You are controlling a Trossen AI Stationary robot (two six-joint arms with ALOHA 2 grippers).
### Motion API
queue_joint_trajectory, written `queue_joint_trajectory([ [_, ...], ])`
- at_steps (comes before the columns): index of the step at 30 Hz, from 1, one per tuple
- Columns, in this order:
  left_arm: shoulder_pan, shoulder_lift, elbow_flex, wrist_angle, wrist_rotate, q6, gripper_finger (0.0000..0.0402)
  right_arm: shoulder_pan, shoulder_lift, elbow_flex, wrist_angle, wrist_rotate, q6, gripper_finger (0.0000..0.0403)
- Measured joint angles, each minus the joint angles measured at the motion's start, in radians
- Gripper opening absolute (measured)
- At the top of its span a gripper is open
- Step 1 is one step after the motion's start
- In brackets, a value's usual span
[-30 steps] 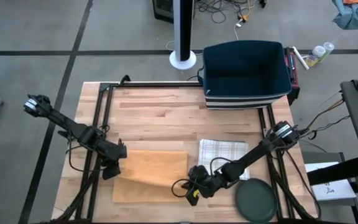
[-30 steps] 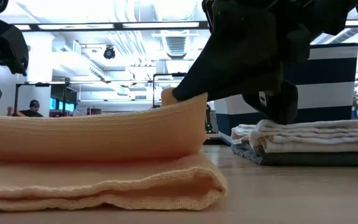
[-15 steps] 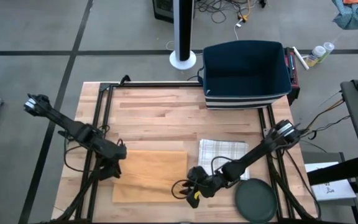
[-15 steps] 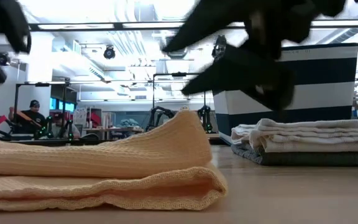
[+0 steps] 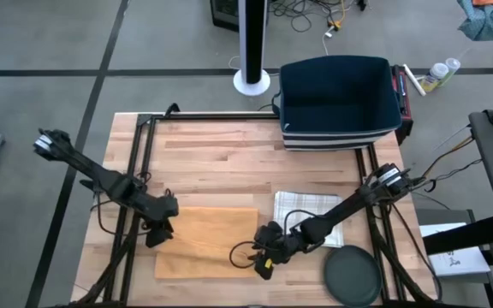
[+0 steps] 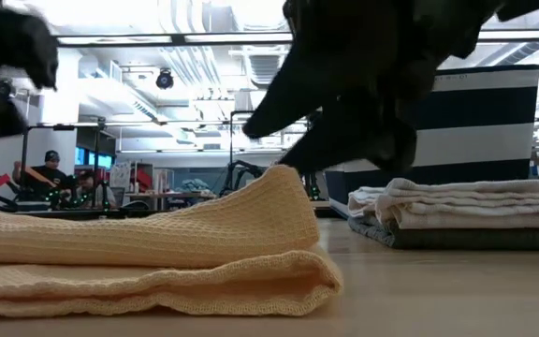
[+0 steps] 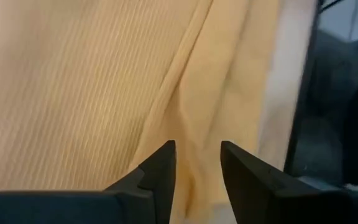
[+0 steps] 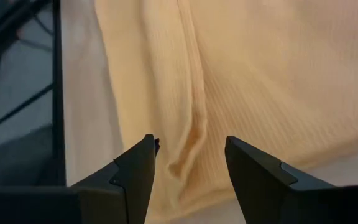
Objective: Fold kitchen towel into neat rectangle
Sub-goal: Fold the orange towel
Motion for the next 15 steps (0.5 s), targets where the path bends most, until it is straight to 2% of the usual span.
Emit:
queue_joint_trajectory([
  [3, -0.001, 0.032, -0.017, 0.010, 0.033, -0.010, 0.0113, 0.000, 0.013, 0.002, 0.016, -0.015, 0.001, 0.0186],
  [9, -0.001, 0.074, -0.022, 0.025, 0.036, -0.008, 0.0113, -0.001, 0.015, 0.001, 0.010, -0.014, -0.007, 0.0186],
  [13, -0.003, 0.107, -0.036, 0.114, 0.153, -0.022, 0.0113, -0.001, 0.016, 0.001, 0.005, -0.014, -0.016, 0.0186],
  [15, -0.005, 0.134, -0.039, 0.116, 0.156, -0.038, 0.0112, -0.001, 0.016, 0.001, 0.006, -0.014, -0.017, 0.0186],
])
